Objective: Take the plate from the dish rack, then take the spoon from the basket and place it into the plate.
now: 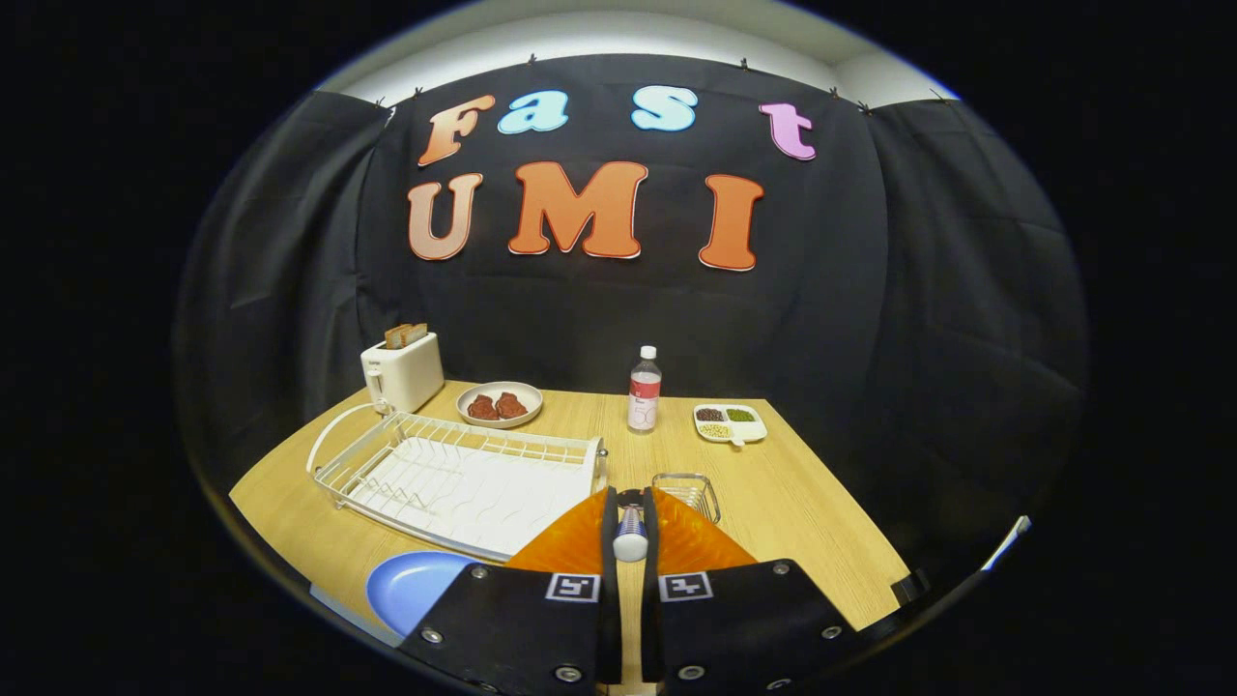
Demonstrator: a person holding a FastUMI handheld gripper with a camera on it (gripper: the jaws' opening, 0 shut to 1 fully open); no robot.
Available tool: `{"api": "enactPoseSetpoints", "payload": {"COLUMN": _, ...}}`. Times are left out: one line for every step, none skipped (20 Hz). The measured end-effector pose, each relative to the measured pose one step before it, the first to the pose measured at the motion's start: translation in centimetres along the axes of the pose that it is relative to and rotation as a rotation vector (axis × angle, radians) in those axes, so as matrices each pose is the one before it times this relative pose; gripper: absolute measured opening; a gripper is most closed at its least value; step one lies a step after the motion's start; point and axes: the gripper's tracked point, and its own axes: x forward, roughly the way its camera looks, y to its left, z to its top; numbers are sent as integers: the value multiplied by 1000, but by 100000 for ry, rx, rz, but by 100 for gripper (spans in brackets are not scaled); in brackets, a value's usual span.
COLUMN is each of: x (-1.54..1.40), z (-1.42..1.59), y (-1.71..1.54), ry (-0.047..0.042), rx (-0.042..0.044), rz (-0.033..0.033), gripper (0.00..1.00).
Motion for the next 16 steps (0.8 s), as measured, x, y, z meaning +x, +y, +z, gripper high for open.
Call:
{"api": "enactPoseSetpoints", "payload": {"x": -738, "z": -78, "y": 677, "ry": -110, "rx": 130, "rz": 311, "gripper": 8}}
{"api": "enactPoseSetpoints", "payload": {"x": -603, "z": -97, "y": 589, "ry": 102, "rx": 291, "rz": 218, "gripper": 8}}
{"api": "enactPoseSetpoints", "payload": {"x": -518, "z": -319, "y": 498, "ry": -1, "rx": 431, "rz": 187, "gripper": 8}}
{"api": "enactPoseSetpoints", "payload": {"x": -539, "z": -291, "y": 688, "ry": 58, "rx": 414, "rz": 386, "gripper": 8}}
{"api": "enactPoseSetpoints", "payload": {"x": -524, "z": -191, "y": 597, "ry": 65, "rx": 492, "rz": 496, "gripper": 8}}
{"api": "enactPoseSetpoints", "payload": {"x": -398, "z": -256, "y": 811, "ry": 108, "rx": 585, "rz": 635, "gripper": 8}}
{"api": "enactPoseSetpoints", "payload": {"x": -349, "z": -226, "y": 636, "ry": 30, "rx": 507, "rz": 841, "gripper": 8}}
{"api": "enactPoseSetpoints", "payload": {"x": -322, "z": -248, "y": 748, "ry": 234, "rx": 409, "rz": 1164, "gripper": 8}}
{"api": "enactPoseSetpoints", "payload": {"x": -234, "z": -375, "y": 790, "ry": 436, "rx": 168, "rz": 994, "gripper": 8}}
{"api": "enactPoseSetpoints", "payload": {"x": -178, "z": -391, "y": 689, "ry": 407, "rx": 29, "rz": 1029, "gripper": 8}}
{"api": "enactPoseSetpoints", "payload": {"x": -157, "z": -349, "y": 629, "ry": 532, "rx": 114, "rz": 912, "gripper": 8}}
{"api": "enactPoseSetpoints", "payload": {"x": -43, "z": -349, "y": 569, "ry": 509, "rx": 454, "rz": 716, "gripper": 8}}
{"api": "enactPoseSetpoints", "payload": {"x": -43, "z": -336, "y": 594, "ry": 618, "rx": 752, "rz": 1165, "gripper": 8}}
{"api": "enactPoseSetpoints", "payload": {"x": -102, "z": -431, "y": 778, "ry": 650, "rx": 591, "rz": 1340, "gripper": 8}}
{"api": "enactPoseSetpoints", "payload": {"x": 54, "z": -363, "y": 698, "ry": 311, "rx": -7, "rz": 1224, "gripper": 8}}
{"api": "enactPoseSetpoints", "payload": {"x": 145, "z": -442, "y": 693, "ry": 588, "rx": -358, "rz": 1264, "gripper": 8}}
